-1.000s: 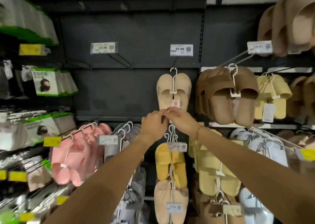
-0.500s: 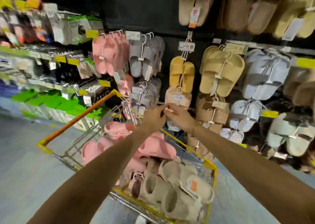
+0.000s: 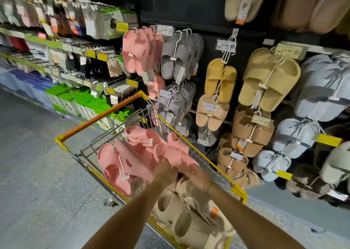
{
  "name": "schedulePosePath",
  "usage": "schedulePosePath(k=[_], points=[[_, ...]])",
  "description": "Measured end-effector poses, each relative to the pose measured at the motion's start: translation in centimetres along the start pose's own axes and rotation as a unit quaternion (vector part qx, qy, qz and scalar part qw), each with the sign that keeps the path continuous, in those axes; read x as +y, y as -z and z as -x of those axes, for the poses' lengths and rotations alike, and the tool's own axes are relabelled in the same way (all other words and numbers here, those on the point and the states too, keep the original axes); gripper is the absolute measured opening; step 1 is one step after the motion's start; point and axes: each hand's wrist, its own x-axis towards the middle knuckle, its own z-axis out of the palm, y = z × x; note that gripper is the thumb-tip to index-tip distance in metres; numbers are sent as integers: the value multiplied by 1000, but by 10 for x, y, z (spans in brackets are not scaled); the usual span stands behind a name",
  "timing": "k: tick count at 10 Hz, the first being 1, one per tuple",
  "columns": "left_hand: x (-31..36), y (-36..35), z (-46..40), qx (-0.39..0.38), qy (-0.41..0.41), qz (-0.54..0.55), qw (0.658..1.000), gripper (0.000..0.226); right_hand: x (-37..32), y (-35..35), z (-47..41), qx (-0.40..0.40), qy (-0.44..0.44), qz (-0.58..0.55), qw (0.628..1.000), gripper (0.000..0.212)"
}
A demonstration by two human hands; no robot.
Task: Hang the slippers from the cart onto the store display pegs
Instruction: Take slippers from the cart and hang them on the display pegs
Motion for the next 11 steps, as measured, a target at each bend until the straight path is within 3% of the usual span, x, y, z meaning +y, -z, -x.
schedulePosePath(k=[1, 2, 3, 4, 5, 6, 7, 8, 9, 11], points=[[-10, -14, -2, -2, 6, 2, 1000, 50, 28, -2, -9, -8, 29, 38, 999, 17], [-15, -25, 12, -36, -17, -24, 999, 47, 55, 4, -16, -29, -1, 54, 998, 26], [-20, -38, 28, -124, -46, -61, 989, 63, 65, 10, -7, -99, 8, 116, 988, 10], [-18, -56, 39, -240, -31, -93, 966, 65, 71, 12, -7, -147, 11, 168, 975, 28], [-2, -61, 69, -299, 26, -155, 941, 49, 87, -1, -17, -134, 140, 382, 904, 34], [-1, -62, 72, -286, -2, -173, 942, 50, 93, -3, -15, -183, 107, 354, 911, 45], [-4, -61, 69, -277, -8, -152, 949, 38, 82, 0, -5, -213, 157, 384, 885, 56], [-14, -68, 57, -274, -35, -110, 955, 49, 79, 6, -11, -227, 157, 313, 909, 54], [-2, -48, 57, -269, -47, -109, 956, 54, 51, 32, -8, -277, 151, 250, 915, 28], [55, 24, 31, -246, -85, -55, 964, 44, -19, 93, -25, -287, 119, 135, 941, 20]])
